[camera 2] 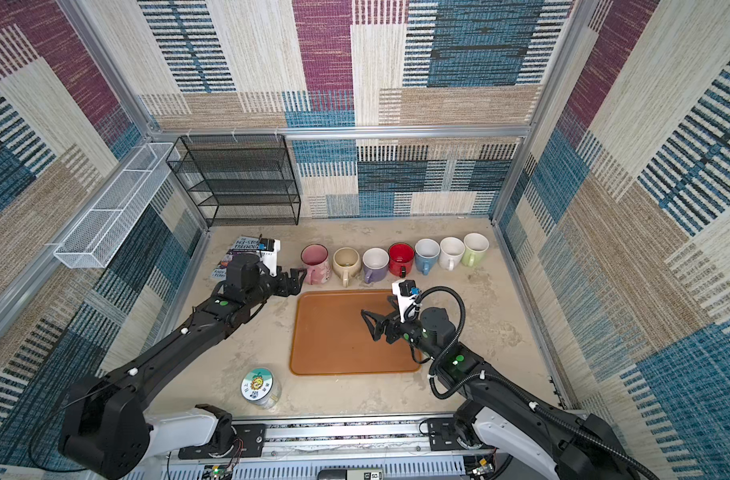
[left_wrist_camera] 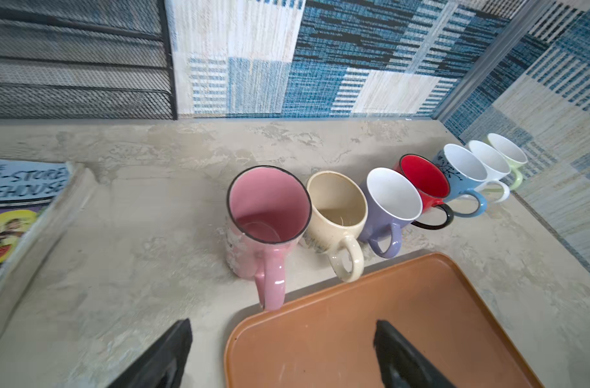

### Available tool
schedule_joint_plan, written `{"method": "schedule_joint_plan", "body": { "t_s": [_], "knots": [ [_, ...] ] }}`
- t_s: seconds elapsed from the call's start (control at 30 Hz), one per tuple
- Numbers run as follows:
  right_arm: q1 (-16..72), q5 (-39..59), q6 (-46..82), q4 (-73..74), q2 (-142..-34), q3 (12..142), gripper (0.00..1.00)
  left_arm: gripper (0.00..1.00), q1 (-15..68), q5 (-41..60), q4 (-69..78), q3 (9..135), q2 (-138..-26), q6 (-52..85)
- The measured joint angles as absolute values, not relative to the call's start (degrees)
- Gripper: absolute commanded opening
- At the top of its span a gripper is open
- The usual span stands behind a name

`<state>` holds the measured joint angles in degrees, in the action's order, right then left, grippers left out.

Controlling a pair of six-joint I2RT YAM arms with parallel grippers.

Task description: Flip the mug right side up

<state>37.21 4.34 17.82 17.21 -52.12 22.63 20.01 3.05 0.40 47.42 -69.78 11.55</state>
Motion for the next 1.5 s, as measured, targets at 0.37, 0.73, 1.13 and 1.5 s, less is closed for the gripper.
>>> {"method": "schedule_joint_plan", "body": {
  "t_s": [0.37,0.73,1.13,1.5],
  "knots": [
    [31.31,-13.43,20.05,20.18,-66.02,26.52,1.00,0.99,15.22,-12.10,-4.58,44.45,-69.06,6.90],
    [23.42,-23.75,10.76,26.39,-75.70,28.49,1.00,0.99,4.36,-12.38,2.07,38.72,-76.34,4.03],
    [14.90,-26.52,1.04,40.01,-75.55,20.49,1.00,0.99,2.17,-5.78,19.90,33.52,-84.29,-0.01],
    [10.70,-26.65,-0.45,58.37,-80.29,13.56,1.00,0.99,0.60,-4.60,30.00,31.64,-87.39,-1.21]
  ]
}}
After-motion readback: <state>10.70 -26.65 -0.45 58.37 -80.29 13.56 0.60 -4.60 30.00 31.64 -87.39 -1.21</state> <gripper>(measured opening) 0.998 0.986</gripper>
